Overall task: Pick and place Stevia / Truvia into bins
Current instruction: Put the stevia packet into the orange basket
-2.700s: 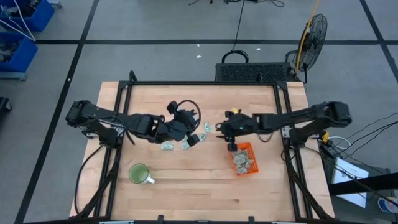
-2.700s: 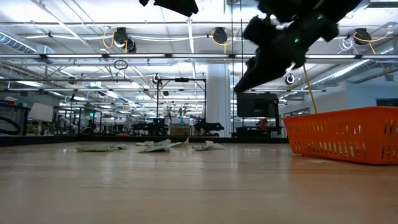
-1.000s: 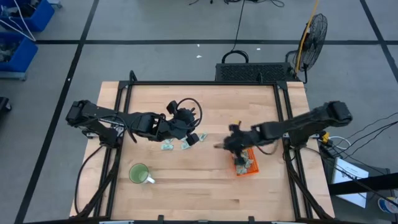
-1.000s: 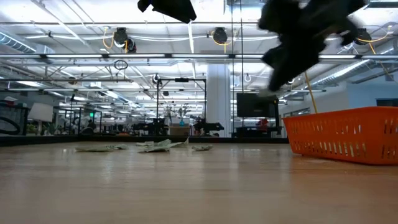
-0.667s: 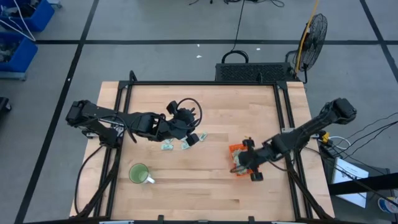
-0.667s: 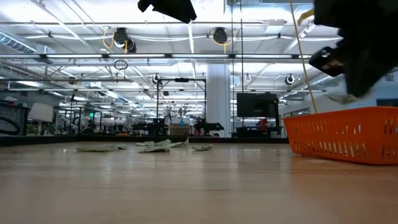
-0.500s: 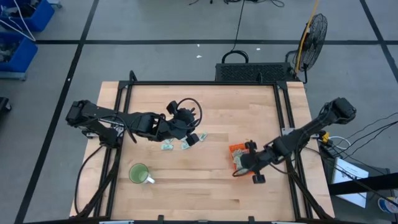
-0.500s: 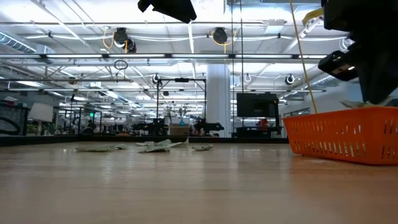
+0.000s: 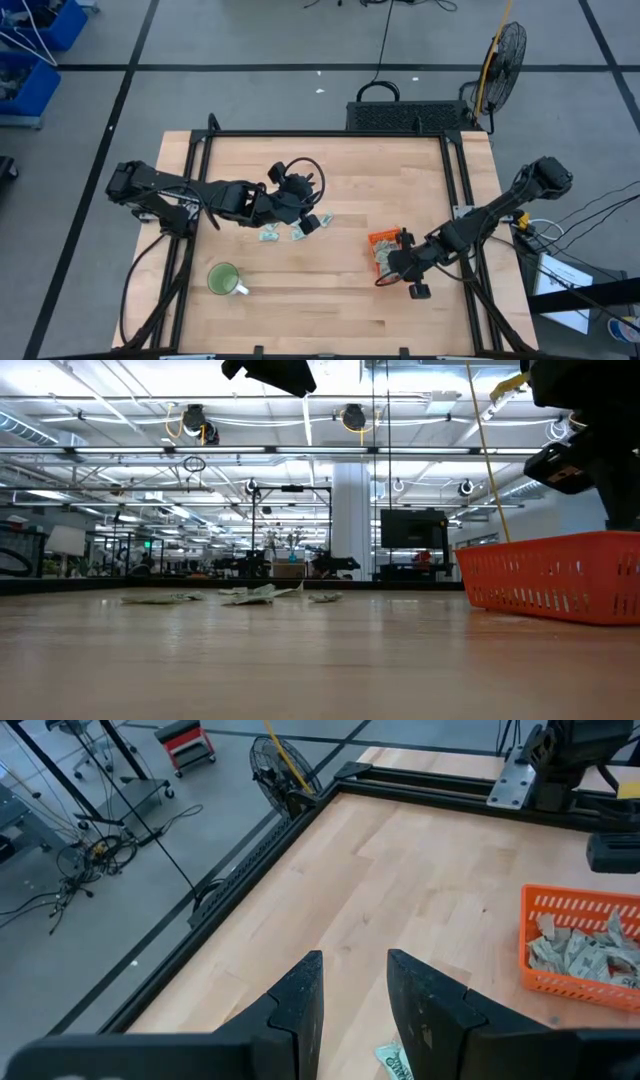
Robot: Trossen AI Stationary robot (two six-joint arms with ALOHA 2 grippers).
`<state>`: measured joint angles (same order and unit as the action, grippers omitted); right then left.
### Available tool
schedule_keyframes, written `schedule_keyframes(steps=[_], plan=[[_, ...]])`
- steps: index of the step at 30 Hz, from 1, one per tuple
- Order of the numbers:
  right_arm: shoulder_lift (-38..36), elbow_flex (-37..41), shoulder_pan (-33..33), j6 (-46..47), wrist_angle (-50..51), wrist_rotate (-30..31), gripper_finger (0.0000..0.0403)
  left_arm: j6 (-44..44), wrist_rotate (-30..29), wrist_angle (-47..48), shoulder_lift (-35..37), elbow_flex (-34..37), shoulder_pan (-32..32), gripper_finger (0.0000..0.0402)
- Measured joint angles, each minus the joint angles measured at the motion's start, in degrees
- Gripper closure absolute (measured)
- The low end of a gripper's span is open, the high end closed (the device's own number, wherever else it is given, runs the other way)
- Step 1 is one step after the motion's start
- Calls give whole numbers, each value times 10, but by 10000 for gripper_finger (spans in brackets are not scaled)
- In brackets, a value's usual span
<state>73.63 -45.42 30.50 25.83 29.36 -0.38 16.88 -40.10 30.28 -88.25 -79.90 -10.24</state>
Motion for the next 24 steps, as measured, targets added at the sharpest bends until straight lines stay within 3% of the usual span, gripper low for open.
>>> schedule_keyframes(steps=[4,9,15,20,24], plan=[[0,0,-1,-6,-10,15,321,-2,0,0,0,0,0,282],[0,0,-17,-65,-49,85,314,-2,0,0,0,0,0,282],[0,0,-60,-158,-163,184,313,5,16,14,0,0,-2,282],[0,0,-102,-232,-234,177,312,31,23,28,0,0,-4,282],[28,0,-138,-296,-292,128,303,31,26,33,0,0,-4,282]])
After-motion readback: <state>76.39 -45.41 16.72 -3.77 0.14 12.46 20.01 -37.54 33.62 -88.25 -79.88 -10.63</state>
